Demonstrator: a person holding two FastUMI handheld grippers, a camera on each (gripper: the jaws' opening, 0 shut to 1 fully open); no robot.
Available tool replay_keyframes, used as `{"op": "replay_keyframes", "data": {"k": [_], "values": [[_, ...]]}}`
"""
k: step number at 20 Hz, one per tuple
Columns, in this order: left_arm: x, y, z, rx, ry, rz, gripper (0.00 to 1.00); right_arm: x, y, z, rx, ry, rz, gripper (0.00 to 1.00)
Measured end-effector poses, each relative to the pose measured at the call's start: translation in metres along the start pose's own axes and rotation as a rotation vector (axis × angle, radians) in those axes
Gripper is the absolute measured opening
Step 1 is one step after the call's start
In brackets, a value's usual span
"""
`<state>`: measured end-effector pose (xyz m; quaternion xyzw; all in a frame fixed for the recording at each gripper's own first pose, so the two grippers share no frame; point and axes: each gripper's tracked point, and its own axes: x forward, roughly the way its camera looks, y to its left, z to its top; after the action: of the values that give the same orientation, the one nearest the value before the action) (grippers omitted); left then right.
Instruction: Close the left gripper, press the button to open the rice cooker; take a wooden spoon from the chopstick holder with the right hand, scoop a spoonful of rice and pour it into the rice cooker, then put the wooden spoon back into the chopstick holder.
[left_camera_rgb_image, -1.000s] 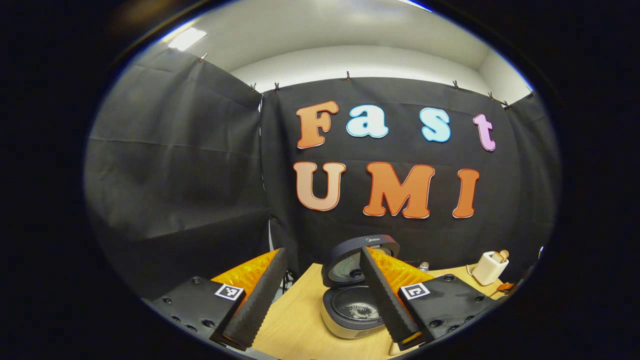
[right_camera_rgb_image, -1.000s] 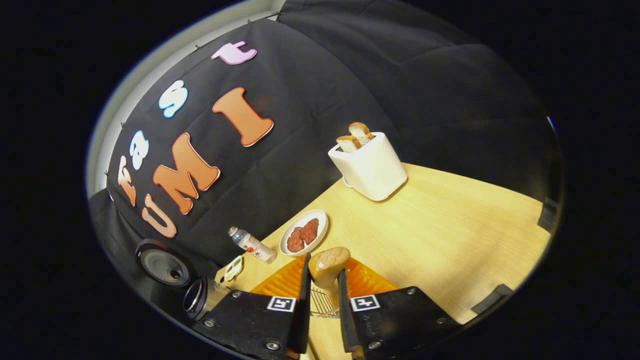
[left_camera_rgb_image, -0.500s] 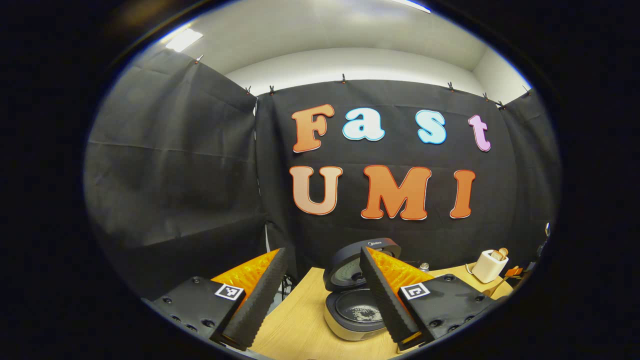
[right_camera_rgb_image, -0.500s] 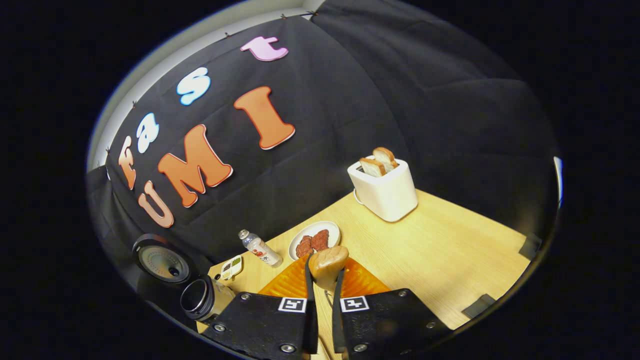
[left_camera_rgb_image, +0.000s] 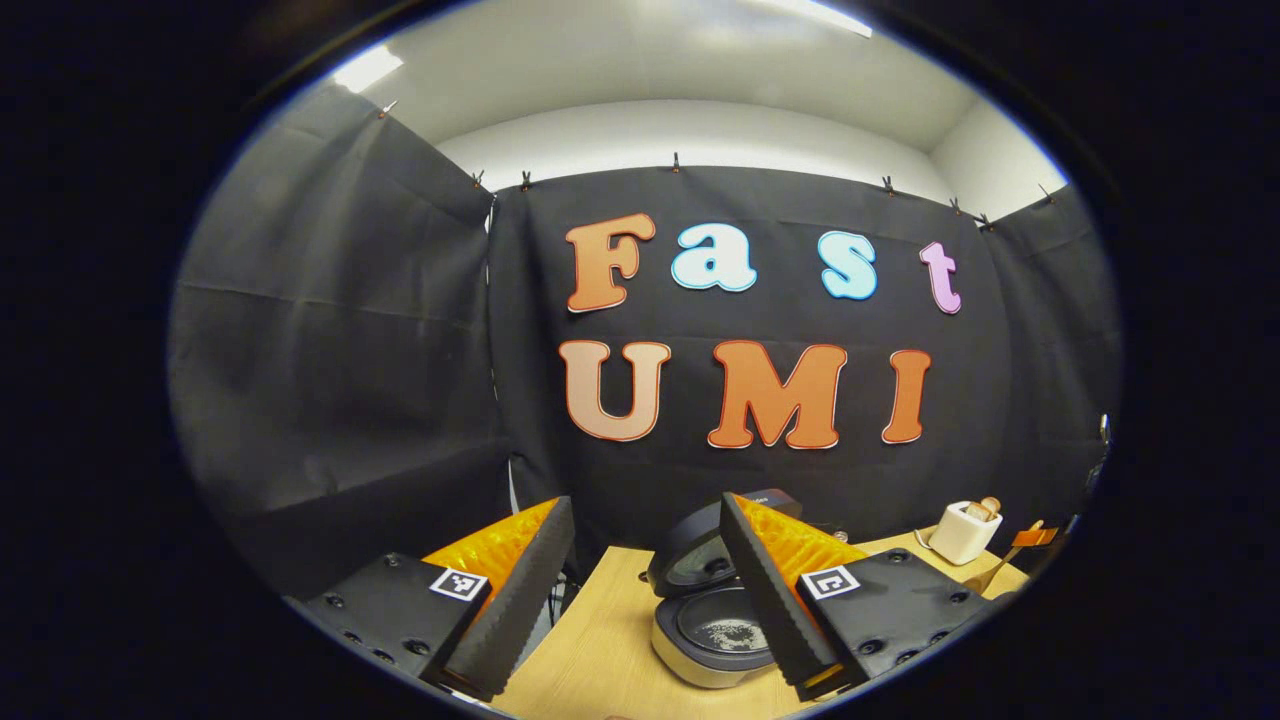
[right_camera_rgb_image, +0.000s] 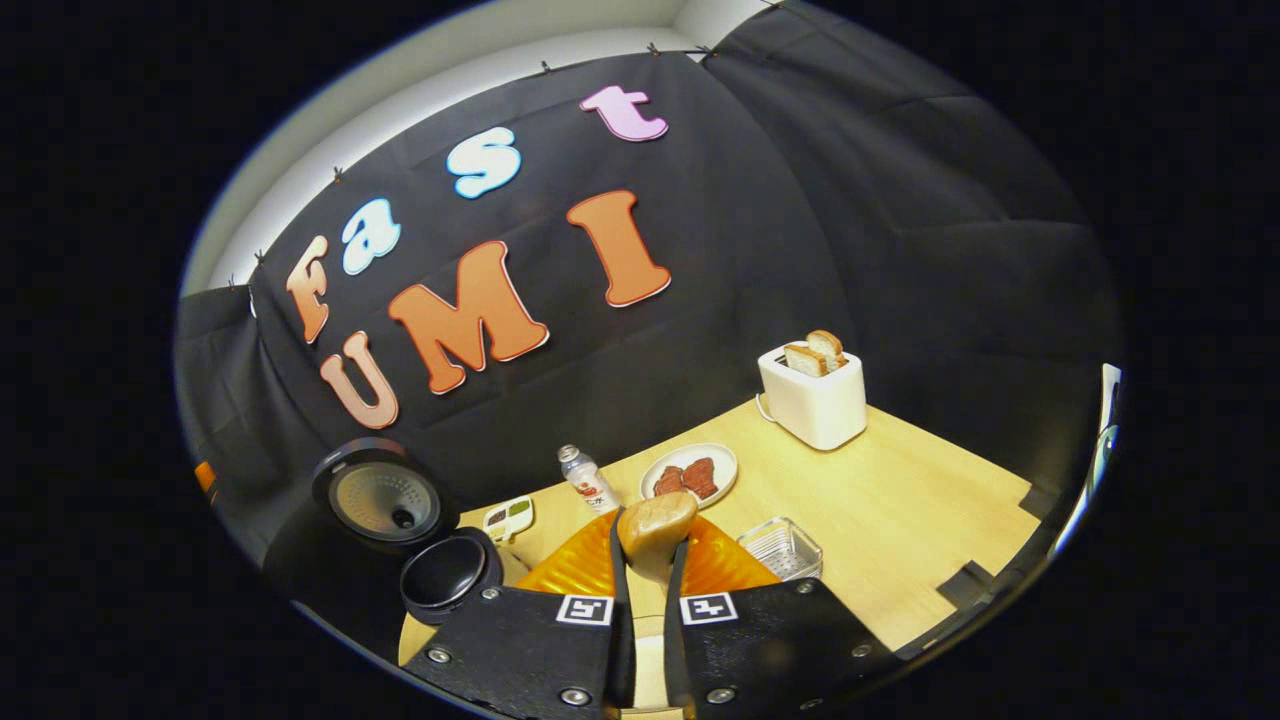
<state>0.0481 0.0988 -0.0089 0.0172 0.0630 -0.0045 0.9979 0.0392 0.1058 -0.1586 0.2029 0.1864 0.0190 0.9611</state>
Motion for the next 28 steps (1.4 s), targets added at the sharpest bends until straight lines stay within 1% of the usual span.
{"op": "replay_keyframes", "data": {"k": [2, 4, 7, 11, 14, 16, 17, 20, 21, 22, 23, 24, 25, 26, 28], "values": [[-0.001, 0.003, 0.002, -0.004, -0.002, -0.012, 1.0, -0.006, 0.013, -0.019, -0.015, 0.012, 0.005, 0.1], [-0.002, 0.01, 0.008, 0.03, -0.021, 0.001, 1.0, -0.002, 0.02, -0.041, -0.055, 0.045, 0.002, 0.1], [-0.006, 0.004, 0.012, 0.035, -0.03, -0.015, 0.99, 0.008, 0.021, -0.073, -0.1, 0.104, -0.008, 0.1], [-0.01, 0.013, 0.014, 0.046, -0.042, 0.013, 0.96, 0.02, 0.016, -0.109, -0.164, 0.151, -0.03, 0.1], [-0.011, 0.011, 0.011, 0.053, -0.039, 0.009, 0.95, 0.019, 0.016, -0.132, -0.242, 0.177, -0.028, 0.1], [-0.009, 0.012, 0.009, 0.055, -0.034, 0.01, 0.98, 0.018, 0.022, -0.14, -0.299, 0.176, -0.013, 0.1], [-0.008, 0.011, 0.008, 0.049, -0.031, 0.007, 1.0, 0.018, 0.025, -0.142, -0.308, 0.177, -0.008, 0.11], [-0.008, 0.009, 0.003, 0.03, -0.022, 0.001, 0.95, 0.019, 0.036, -0.156, -0.249, 0.209, 0.019, 0.11], [-0.008, 0.01, 0.003, 0.031, -0.022, 0.001, 0.95, 0.018, 0.04, -0.161, -0.246, 0.217, 0.033, 0.11], [-0.009, 0.013, 0.001, 0.035, -0.022, 0.006, 1.0, 0.017, 0.044, -0.166, -0.239, 0.221, 0.046, 0.1], [-0.008, 0.015, 0.002, 0.038, -0.021, 0.01, 0.98, 0.017, 0.044, -0.168, -0.219, 0.223, 0.051, 0.11], [-0.008, 0.015, 0.001, 0.038, -0.021, 0.013, 1.0, 0.018, 0.044, -0.168, -0.183, 0.231, 0.053, 0.1], [-0.007, 0.016, 0.0, 0.034, -0.02, 0.014, 1.0, 0.019, 0.043, -0.167, -0.138, 0.235, 0.053, 0.11], [-0.007, 0.017, 0.0, 0.028, -0.018, 0.013, 0.98, 0.021, 0.041, -0.166, -0.081, 0.241, 0.054, 0.11], [-0.005, 0.016, -0.003, 0.021, -0.013, 0.012, 0.98, 0.02, 0.034, -0.165, 0.035, 0.257, 0.053, 0.11]]}}
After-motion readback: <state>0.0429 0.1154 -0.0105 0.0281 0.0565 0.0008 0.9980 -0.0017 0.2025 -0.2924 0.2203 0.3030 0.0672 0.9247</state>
